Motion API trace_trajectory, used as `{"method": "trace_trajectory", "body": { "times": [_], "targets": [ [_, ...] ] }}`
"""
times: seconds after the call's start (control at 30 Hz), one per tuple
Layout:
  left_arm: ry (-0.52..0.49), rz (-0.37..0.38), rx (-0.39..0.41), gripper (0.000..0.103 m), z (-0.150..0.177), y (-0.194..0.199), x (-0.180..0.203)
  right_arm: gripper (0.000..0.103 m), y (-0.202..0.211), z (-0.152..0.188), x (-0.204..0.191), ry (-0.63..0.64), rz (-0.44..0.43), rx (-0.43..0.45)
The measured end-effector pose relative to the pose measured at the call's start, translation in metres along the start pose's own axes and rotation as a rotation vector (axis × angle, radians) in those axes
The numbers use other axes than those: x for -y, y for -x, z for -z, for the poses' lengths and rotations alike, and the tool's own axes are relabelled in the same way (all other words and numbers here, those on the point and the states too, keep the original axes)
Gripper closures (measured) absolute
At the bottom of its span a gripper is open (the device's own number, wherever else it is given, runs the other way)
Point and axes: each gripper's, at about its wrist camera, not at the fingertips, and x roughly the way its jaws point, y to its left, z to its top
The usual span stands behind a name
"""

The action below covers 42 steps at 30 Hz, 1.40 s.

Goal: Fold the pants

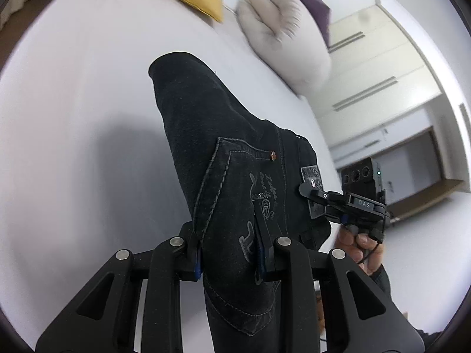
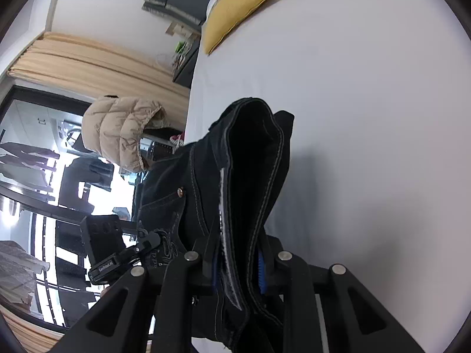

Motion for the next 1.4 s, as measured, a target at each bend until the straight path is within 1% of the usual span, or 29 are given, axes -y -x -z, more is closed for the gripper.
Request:
{"method": "trace_trajectory", "body": {
  "times": [0.13, 0.17, 0.23, 0.27, 0.33, 0.37, 0.4, 0.43, 0.47, 0.5, 0.53, 0.57, 0.63, 0.67, 0.7, 0.73, 0.77, 0.8, 0.83, 0.87, 0.9, 0.93, 0.97, 1.0, 1.03, 1.1, 1.17, 1.27, 1.4],
  "targets": [
    [0.023, -0.041, -0.009, 0.079, -0.006, -0.001, -0.001, 0.081, -0.045, -0.028, 0.0, -0.011, -0.003, -0.028],
    [0.031, -0.051, -0.015, 0.079, -0.005, -0.008, 0.001, 0.081, -0.056, -0.034, 0.005, -0.026, -0.004, -0.035],
    [0.05, -0.066, -0.036, 0.078, -0.003, -0.016, -0.013, 0.081, -0.074, -0.041, 0.021, -0.058, 0.01, -0.049],
    [0.06, -0.075, -0.049, 0.077, 0.004, -0.039, -0.019, 0.081, -0.081, -0.041, 0.028, -0.077, 0.019, -0.056],
    [0.078, -0.111, -0.059, 0.069, 0.01, -0.058, -0.036, 0.076, -0.093, -0.037, 0.049, -0.119, 0.048, -0.074],
    [0.089, -0.104, -0.054, 0.066, 0.014, -0.061, -0.041, 0.074, -0.095, -0.033, 0.062, -0.151, 0.033, -0.069],
    [0.109, -0.073, -0.026, 0.065, 0.018, -0.057, -0.048, 0.071, -0.094, -0.03, 0.07, -0.175, -0.008, -0.051],
    [0.114, -0.068, -0.014, 0.065, 0.02, -0.055, -0.049, 0.068, -0.09, -0.025, 0.074, -0.188, -0.044, -0.033],
    [0.117, -0.078, -0.002, 0.065, 0.018, -0.052, -0.047, 0.062, -0.085, -0.019, 0.074, -0.183, -0.044, -0.019],
    [0.102, -0.111, 0.02, 0.065, 0.018, -0.045, -0.045, 0.053, -0.078, -0.015, 0.07, -0.166, -0.022, 0.001],
    [0.082, -0.141, 0.043, 0.065, 0.018, -0.041, -0.04, 0.05, -0.066, -0.008, 0.061, -0.127, 0.03, 0.037],
    [0.054, -0.182, 0.078, 0.063, 0.021, -0.028, -0.033, 0.044, -0.059, -0.004, 0.052, -0.091, 0.068, 0.066],
    [-0.038, -0.291, 0.181, 0.054, 0.033, 0.002, -0.005, 0.044, -0.038, 0.01, 0.028, -0.006, 0.13, 0.139],
    [-0.118, -0.385, 0.273, 0.046, 0.045, 0.022, 0.019, 0.044, -0.025, 0.021, 0.013, 0.037, 0.153, 0.182],
    [-0.166, -0.44, 0.335, 0.033, 0.058, 0.029, 0.044, 0.042, -0.014, 0.03, 0.002, 0.075, 0.18, 0.221],
    [-0.221, -0.517, 0.426, 0.025, 0.076, 0.045, 0.071, 0.04, 0.0, 0.044, -0.018, 0.138, 0.228, 0.279],
    [-0.249, -0.557, 0.478, 0.011, 0.094, 0.049, 0.094, 0.035, 0.009, 0.053, -0.033, 0.186, 0.266, 0.325],
    [-0.301, -0.607, 0.567, 0.001, 0.111, 0.067, 0.115, 0.031, 0.019, 0.063, -0.048, 0.232, 0.3, 0.374],
    [-0.35, -0.637, 0.641, 0.0, 0.126, 0.082, 0.134, 0.029, 0.032, 0.074, -0.064, 0.282, 0.321, 0.43],
    [-0.389, -0.659, 0.7, 0.0, 0.139, 0.092, 0.149, 0.023, 0.045, 0.084, -0.081, 0.329, 0.326, 0.487],
    [-0.443, -0.711, 0.78, 0.0, 0.159, 0.106, 0.169, 0.015, 0.056, 0.093, -0.098, 0.37, 0.332, 0.542],
    [-0.469, -0.752, 0.823, 0.0, 0.172, 0.114, 0.183, 0.01, 0.072, 0.108, -0.117, 0.42, 0.344, 0.615],
    [-0.48, -0.772, 0.845, 0.0, 0.181, 0.126, 0.189, 0.001, 0.08, 0.114, -0.133, 0.456, 0.348, 0.669],
    [-0.486, -0.795, 0.874, 0.0, 0.194, 0.137, 0.202, 0.0, 0.091, 0.122, -0.148, 0.49, 0.352, 0.725],
    [-0.483, -0.802, 0.88, 0.0, 0.201, 0.146, 0.206, 0.0, 0.105, 0.137, -0.164, 0.533, 0.359, 0.802],
    [-0.444, -0.838, 0.856, 0.0, 0.214, 0.159, 0.221, 0.0, 0.121, 0.152, -0.187, 0.579, 0.395, 0.895],
    [-0.446, -0.838, 0.836, 0.0, 0.223, 0.176, 0.235, 0.0, 0.136, 0.173, -0.209, 0.628, 0.443, 0.97],
    [-0.455, -0.836, 0.873, 0.0, 0.25, 0.205, 0.258, 0.0, 0.157, 0.198, -0.234, 0.71, 0.464, 1.002],
    [-0.446, -0.817, 0.867, 0.0, 0.279, 0.249, 0.285, 0.0, 0.175, 0.217, -0.251, 0.713, 0.424, 0.973]
  ]
}}
